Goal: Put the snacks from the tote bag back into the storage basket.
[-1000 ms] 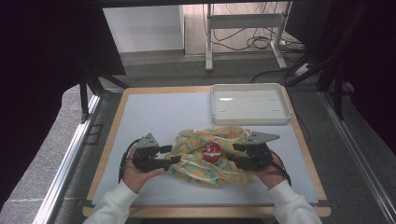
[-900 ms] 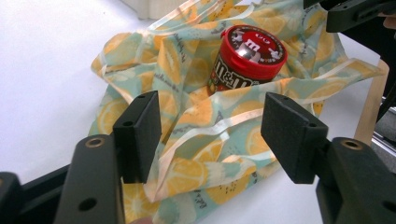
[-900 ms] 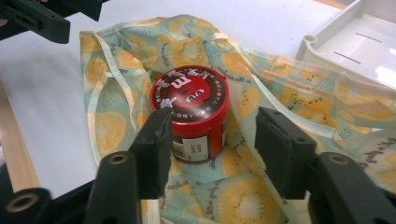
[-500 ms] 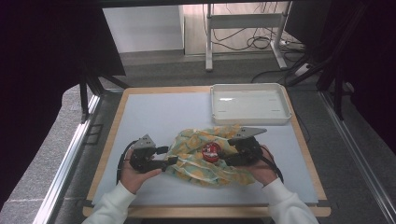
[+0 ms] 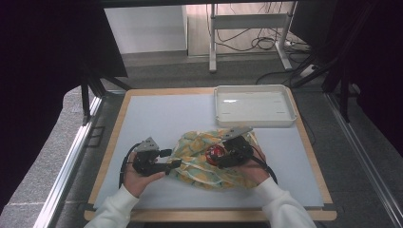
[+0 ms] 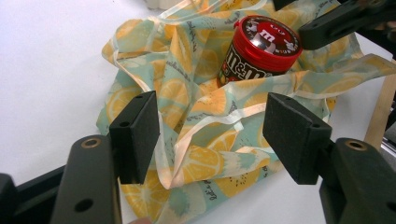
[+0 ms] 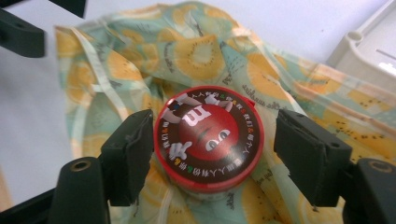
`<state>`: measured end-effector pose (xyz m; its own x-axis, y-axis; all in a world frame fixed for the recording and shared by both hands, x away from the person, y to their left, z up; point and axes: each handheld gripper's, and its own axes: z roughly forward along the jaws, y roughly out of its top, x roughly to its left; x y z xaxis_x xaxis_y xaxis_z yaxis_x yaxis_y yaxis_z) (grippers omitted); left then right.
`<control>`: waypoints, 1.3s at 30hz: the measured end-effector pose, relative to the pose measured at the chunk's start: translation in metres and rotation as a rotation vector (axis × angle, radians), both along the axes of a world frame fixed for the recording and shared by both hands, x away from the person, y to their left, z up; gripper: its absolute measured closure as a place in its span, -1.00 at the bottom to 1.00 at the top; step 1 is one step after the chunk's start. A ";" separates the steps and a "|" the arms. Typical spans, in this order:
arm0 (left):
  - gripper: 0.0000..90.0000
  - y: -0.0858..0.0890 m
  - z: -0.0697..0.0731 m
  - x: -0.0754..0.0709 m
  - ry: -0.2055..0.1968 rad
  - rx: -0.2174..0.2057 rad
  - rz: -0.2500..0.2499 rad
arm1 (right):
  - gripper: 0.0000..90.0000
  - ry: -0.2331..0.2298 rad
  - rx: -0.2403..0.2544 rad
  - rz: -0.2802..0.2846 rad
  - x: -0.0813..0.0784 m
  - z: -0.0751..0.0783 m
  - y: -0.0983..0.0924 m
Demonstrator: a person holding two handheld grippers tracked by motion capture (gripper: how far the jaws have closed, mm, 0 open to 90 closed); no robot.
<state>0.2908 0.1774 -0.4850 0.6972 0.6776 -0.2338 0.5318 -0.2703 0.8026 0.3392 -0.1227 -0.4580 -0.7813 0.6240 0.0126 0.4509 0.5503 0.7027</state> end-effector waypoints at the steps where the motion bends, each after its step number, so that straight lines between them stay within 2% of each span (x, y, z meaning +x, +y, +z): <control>1: -0.19 0.000 0.000 0.000 -0.002 0.002 -0.005 | -0.42 0.006 -0.008 -0.001 0.001 -0.004 0.003; 8: -0.19 -0.001 0.001 0.000 -0.002 0.002 -0.005 | -0.48 0.012 -0.060 -0.005 0.000 -0.012 0.013; 16: -0.19 -0.003 0.001 0.003 -0.001 0.001 -0.011 | -0.47 0.046 -0.074 -0.019 0.004 -0.023 0.015; 23: -0.19 -0.002 0.002 0.005 0.001 -0.009 -0.012 | -0.44 0.032 -0.083 -0.018 0.003 -0.022 0.015; 29: -0.19 -0.005 -0.001 0.006 0.006 0.001 -0.023 | -0.43 0.037 -0.058 -0.026 0.003 -0.017 0.008; 35: -0.19 -0.006 -0.002 0.007 0.011 -0.001 -0.026 | -0.43 0.005 -0.012 -0.023 0.001 -0.003 0.002; 39: -0.19 -0.007 -0.003 0.007 0.012 0.001 -0.028 | -0.43 -0.011 0.000 -0.016 -0.001 0.004 0.000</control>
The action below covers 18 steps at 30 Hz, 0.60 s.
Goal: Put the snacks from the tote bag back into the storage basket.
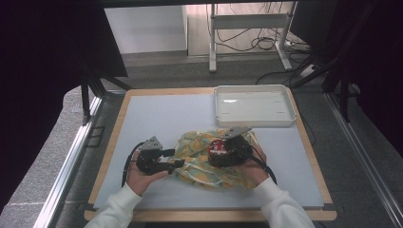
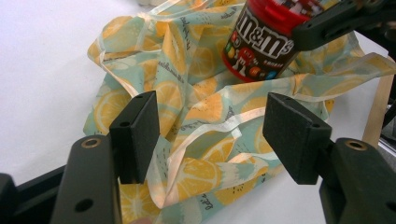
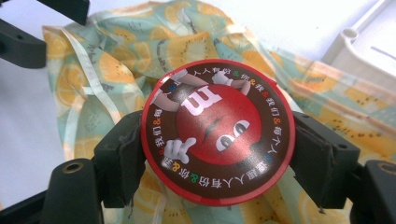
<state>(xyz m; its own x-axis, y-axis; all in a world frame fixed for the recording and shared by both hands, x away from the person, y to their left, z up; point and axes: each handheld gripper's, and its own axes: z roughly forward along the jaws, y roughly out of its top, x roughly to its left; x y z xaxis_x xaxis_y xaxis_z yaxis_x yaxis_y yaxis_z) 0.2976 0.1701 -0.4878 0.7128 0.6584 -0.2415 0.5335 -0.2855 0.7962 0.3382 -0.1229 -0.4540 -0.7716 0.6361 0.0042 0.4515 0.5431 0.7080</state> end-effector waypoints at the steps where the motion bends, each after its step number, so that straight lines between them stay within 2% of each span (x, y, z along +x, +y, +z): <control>1: -0.19 0.000 0.000 0.000 0.002 0.000 0.001 | -0.43 -0.002 0.002 0.003 0.000 0.001 -0.001; 18: -0.19 0.001 -0.001 0.000 0.001 0.001 0.005 | -0.43 -0.045 0.040 0.030 -0.004 0.021 -0.008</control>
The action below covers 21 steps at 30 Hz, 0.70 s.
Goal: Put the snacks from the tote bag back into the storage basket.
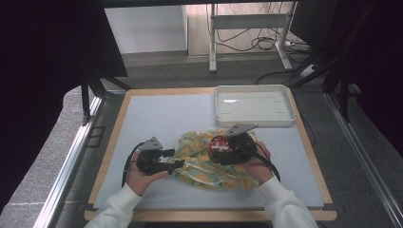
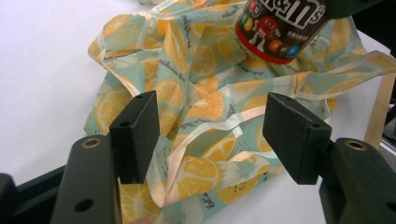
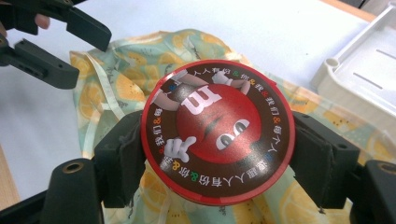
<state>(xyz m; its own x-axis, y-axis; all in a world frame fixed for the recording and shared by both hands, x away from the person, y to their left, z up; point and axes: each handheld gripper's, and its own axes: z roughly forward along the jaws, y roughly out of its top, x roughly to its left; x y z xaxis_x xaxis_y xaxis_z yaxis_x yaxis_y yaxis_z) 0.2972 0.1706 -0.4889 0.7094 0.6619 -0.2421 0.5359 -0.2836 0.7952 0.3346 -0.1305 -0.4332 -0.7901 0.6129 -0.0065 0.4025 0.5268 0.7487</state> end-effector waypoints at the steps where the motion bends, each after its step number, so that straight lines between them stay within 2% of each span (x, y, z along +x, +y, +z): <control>1: -0.19 0.000 0.000 0.000 -0.001 0.000 -0.002 | -0.43 -0.001 0.001 0.000 0.000 0.001 0.000; 14: -0.19 0.008 -0.002 -0.005 -0.001 0.002 0.021 | -0.43 -0.026 0.028 0.023 0.008 0.016 -0.003; 21: -0.19 0.008 -0.005 -0.004 -0.001 0.008 0.013 | -0.43 -0.035 0.036 0.023 0.011 0.022 -0.004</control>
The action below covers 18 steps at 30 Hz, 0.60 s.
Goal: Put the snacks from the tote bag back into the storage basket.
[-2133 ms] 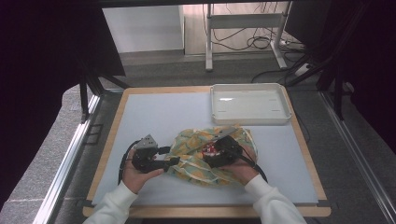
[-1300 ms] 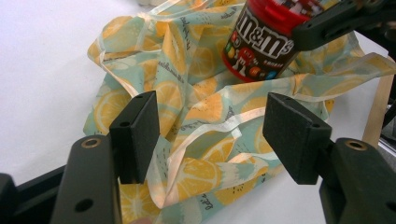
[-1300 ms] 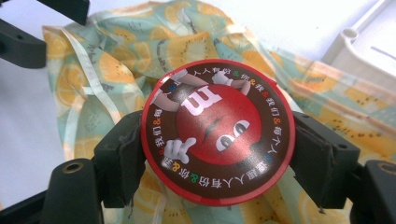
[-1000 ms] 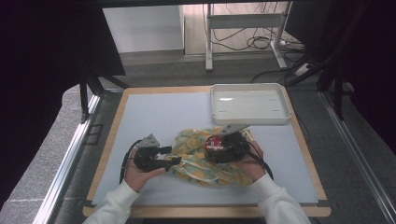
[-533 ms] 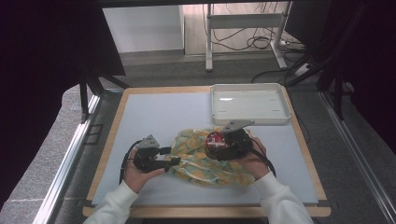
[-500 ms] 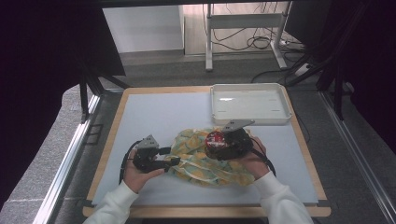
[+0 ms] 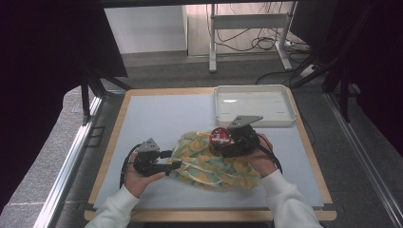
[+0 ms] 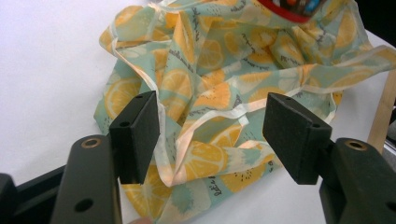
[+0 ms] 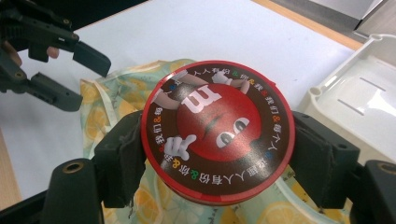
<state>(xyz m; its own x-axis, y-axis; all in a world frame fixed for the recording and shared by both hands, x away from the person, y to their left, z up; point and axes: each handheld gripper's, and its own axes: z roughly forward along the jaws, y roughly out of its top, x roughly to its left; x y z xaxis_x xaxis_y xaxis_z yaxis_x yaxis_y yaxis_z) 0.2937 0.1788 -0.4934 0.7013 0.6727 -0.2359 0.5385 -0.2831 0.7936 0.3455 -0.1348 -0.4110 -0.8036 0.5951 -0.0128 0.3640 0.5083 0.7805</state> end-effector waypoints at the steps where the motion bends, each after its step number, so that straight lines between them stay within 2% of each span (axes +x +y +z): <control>1: -0.19 0.000 0.000 0.000 0.000 -0.002 0.001 | -0.43 -0.002 0.006 0.000 0.001 0.001 0.000; 15: -0.19 -0.004 0.003 0.003 0.004 -0.007 0.002 | -0.43 -0.034 0.058 -0.021 0.008 0.024 -0.013; 18: -0.19 -0.005 0.002 0.003 0.005 -0.006 -0.001 | -0.43 -0.059 0.062 -0.039 0.012 0.035 -0.017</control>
<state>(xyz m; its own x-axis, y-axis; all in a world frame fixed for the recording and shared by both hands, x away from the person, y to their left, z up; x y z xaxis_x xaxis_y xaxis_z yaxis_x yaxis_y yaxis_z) 0.2969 0.1736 -0.4913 0.7008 0.6706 -0.2433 0.5422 -0.2790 0.7926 0.3571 -0.1520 -0.3763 -0.7788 0.6269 -0.0218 0.3349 0.4450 0.8305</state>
